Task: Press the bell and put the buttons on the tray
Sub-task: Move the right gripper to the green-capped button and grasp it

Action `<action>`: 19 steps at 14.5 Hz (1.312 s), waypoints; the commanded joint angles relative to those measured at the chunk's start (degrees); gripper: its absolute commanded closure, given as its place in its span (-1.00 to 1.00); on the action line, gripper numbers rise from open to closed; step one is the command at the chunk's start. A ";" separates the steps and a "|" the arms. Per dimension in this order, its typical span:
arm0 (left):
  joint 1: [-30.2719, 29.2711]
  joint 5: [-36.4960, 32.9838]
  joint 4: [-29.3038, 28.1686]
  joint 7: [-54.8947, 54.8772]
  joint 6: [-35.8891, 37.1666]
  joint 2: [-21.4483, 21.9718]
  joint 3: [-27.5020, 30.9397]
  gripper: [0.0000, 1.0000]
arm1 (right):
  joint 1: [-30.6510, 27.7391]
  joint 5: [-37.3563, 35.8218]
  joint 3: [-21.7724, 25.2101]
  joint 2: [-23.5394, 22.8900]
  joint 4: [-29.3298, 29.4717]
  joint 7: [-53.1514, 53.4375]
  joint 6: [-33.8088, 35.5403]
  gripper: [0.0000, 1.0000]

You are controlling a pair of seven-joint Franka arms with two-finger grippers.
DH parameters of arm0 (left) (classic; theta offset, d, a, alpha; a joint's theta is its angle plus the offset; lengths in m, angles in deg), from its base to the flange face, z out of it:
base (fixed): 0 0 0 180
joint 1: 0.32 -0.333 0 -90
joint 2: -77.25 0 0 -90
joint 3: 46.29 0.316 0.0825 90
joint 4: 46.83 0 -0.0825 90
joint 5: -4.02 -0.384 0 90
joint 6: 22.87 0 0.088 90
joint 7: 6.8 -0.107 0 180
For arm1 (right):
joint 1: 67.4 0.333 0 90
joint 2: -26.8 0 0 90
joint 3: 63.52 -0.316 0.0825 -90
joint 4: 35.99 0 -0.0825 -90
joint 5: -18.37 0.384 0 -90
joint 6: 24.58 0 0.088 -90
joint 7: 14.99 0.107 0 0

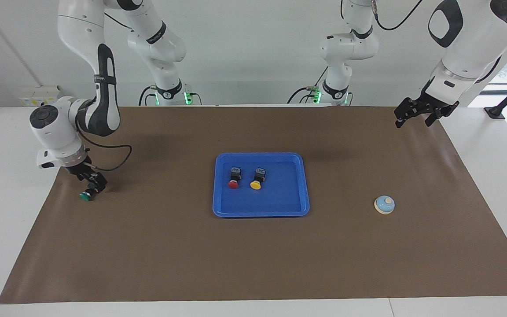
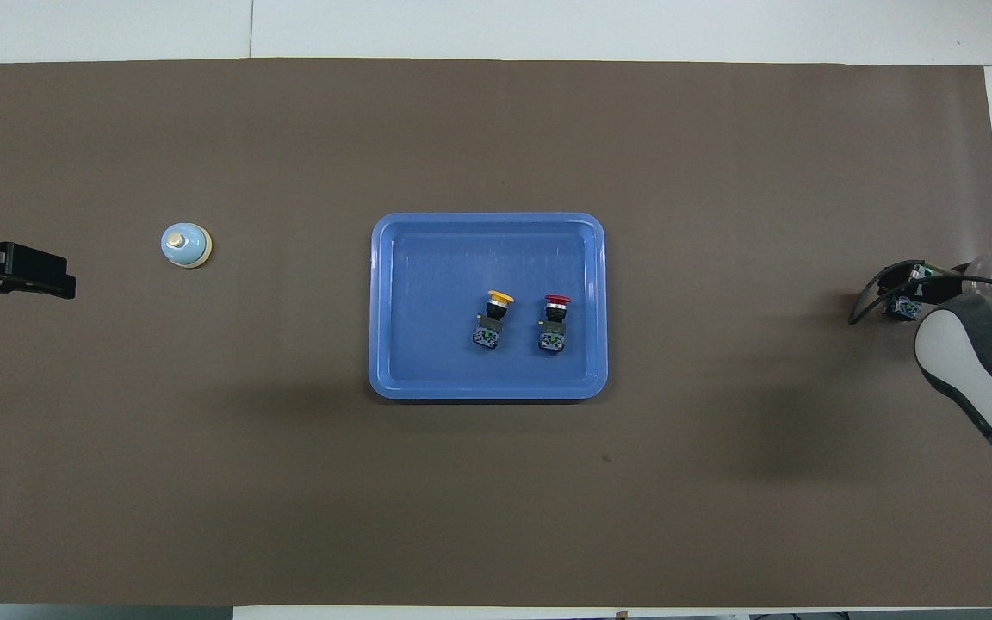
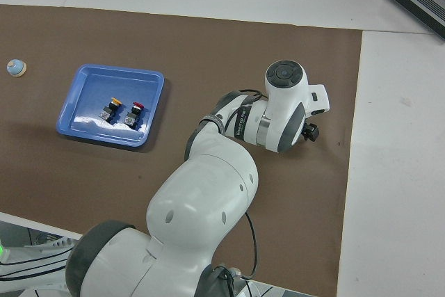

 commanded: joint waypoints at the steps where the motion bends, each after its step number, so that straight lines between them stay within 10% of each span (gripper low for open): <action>1: 0.15 -0.68 0.61 0.39 1.08 -0.06 0.15 -1.00 | -1.28 -0.98 -0.38 -0.15 -1.02 -1.09 -1.20 -1.00; 4: 0.15 -0.68 0.61 0.30 1.08 -0.06 0.15 -1.00 | -1.37 -0.98 -0.38 -0.42 -1.11 -1.18 -1.20 -0.98; 10: 0.15 -0.68 0.61 0.30 0.99 -0.06 0.15 -1.00 | -1.20 -0.89 -0.38 -0.51 -1.11 -1.88 -1.02 0.97; 19: 0.15 -0.68 0.61 0.30 1.08 -0.06 0.06 -1.00 | 5.02 -0.02 -2.57 0.98 10.55 -2.15 15.64 1.00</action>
